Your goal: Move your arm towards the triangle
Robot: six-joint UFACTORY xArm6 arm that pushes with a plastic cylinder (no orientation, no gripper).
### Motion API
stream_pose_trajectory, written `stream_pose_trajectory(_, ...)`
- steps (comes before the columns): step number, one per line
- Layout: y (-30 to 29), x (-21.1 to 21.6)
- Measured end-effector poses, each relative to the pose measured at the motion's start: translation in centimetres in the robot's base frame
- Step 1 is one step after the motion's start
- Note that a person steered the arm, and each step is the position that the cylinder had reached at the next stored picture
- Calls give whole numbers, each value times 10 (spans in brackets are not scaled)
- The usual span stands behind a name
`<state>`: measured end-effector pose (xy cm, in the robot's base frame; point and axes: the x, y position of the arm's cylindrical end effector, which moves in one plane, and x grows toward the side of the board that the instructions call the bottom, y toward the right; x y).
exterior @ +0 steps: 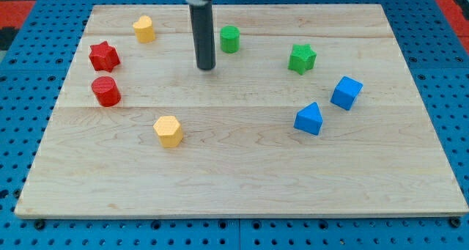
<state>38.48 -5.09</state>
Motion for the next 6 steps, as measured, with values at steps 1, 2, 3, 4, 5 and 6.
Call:
stream_pose_trajectory(1, 15, 46)
stream_pose_trajectory(2, 70, 46)
stream_pose_trajectory(3, 118, 46)
stream_pose_trajectory(4, 134, 52)
stream_pose_trajectory(5, 148, 77)
stream_pose_trajectory(6, 125, 96)
